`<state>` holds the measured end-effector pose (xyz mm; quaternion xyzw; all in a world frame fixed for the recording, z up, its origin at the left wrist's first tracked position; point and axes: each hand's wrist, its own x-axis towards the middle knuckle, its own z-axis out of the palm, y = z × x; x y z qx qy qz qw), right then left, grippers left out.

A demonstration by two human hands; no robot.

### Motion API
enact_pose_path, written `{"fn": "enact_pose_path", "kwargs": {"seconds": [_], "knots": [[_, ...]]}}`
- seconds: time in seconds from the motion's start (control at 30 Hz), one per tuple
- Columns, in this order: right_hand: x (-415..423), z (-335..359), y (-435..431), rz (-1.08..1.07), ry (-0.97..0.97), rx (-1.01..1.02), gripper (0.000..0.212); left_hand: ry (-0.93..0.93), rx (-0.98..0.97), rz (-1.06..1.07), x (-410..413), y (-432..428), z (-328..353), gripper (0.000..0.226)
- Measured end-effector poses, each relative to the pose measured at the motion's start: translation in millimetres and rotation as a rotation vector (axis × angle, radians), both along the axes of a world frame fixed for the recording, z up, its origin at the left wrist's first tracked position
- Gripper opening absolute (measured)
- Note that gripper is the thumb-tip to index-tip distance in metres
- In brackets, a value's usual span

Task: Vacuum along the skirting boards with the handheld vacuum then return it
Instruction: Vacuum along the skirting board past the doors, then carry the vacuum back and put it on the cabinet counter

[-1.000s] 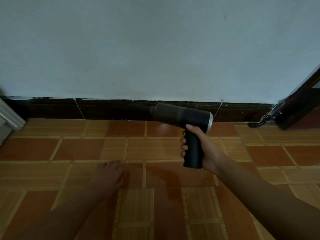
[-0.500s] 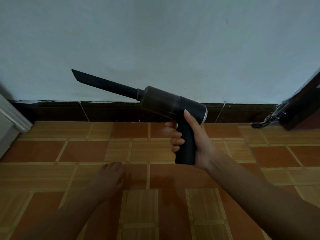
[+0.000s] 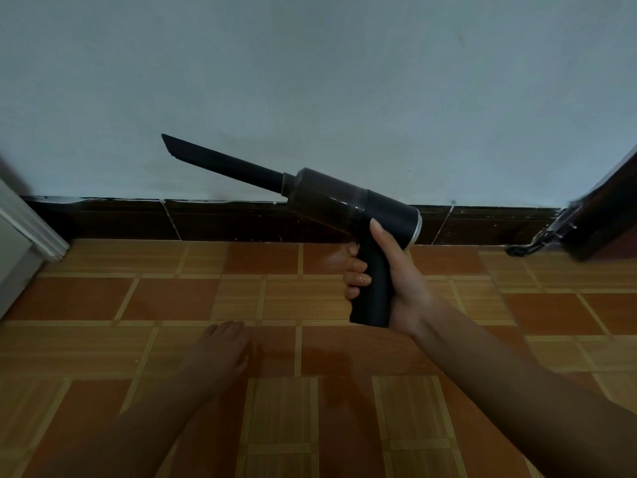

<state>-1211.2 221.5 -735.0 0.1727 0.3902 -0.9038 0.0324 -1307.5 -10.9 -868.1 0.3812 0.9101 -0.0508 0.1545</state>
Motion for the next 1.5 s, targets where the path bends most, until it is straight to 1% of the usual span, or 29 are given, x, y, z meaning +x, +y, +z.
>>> {"fn": "enact_pose_path", "kwargs": {"seconds": [0.17, 0.27, 0.3, 0.37, 0.6, 0.67, 0.7, 0.77, 0.87, 0.9, 0.93, 1.03, 1.17, 1.23, 1.3, 1.4, 1.5], "knots": [[0, 1, -2, 0.003, -0.032, -0.025, 0.04, 0.011, -0.022, -0.004, 1, 1, -1, 0.046], [0, 0, -2, 0.012, -0.043, -0.064, 0.059, 0.011, -0.01, -0.001, 1, 2, 1, 0.045], [0, -1, -2, 0.015, -0.044, -0.07, 0.063, 0.011, -0.007, -0.006, 1, 2, 1, 0.044], [-1, -2, -2, 0.015, -0.041, -0.074, 0.063, 0.008, -0.002, -0.007, 1, 1, 0, 0.043], [-7, -4, 3, 0.009, -0.072, -0.059, 0.055, 0.044, -0.024, 0.006, -5, 3, -2, 0.047], [-9, -4, 6, 0.013, -0.095, -0.058, 0.053, 0.047, -0.014, -0.032, -6, 3, -2, 0.046], [-10, -4, 7, 0.019, -0.106, -0.054, 0.054, 0.055, 0.01, -0.04, -8, 2, -3, 0.048], [-15, -2, 10, 0.035, -0.137, -0.041, 0.059, 0.115, -0.004, -0.073, -13, 5, -2, 0.054], [-22, 10, 13, 0.044, -0.167, -0.009, 0.07, 0.119, -0.005, -0.04, -21, 18, 19, 0.051], [-25, 18, 15, 0.042, -0.171, -0.001, 0.071, 0.156, -0.008, -0.037, -26, 22, 28, 0.051], [-26, 28, 16, 0.04, -0.176, 0.003, 0.069, 0.167, 0.0, -0.015, -30, 27, 42, 0.051], [-25, 70, 21, 0.033, -0.209, 0.014, 0.058, 0.203, 0.133, 0.058, -31, 38, 93, 0.05], [-16, 156, 26, 0.025, -0.273, 0.033, 0.049, 0.22, 0.217, 0.138, -26, 41, 183, 0.055], [-9, 206, 30, 0.016, -0.285, 0.043, 0.052, 0.239, 0.197, 0.135, -26, 42, 232, 0.054], [-1, 265, 34, -0.006, -0.28, 0.054, 0.059, 0.291, 0.183, 0.125, -24, 46, 296, 0.048], [14, 361, 38, -0.045, -0.278, 0.051, 0.065, 0.313, 0.309, 0.191, -10, 51, 402, 0.053], [33, 459, 41, -0.056, -0.264, 0.028, 0.066, 0.345, 0.384, 0.182, 13, 56, 506, 0.056]]}}
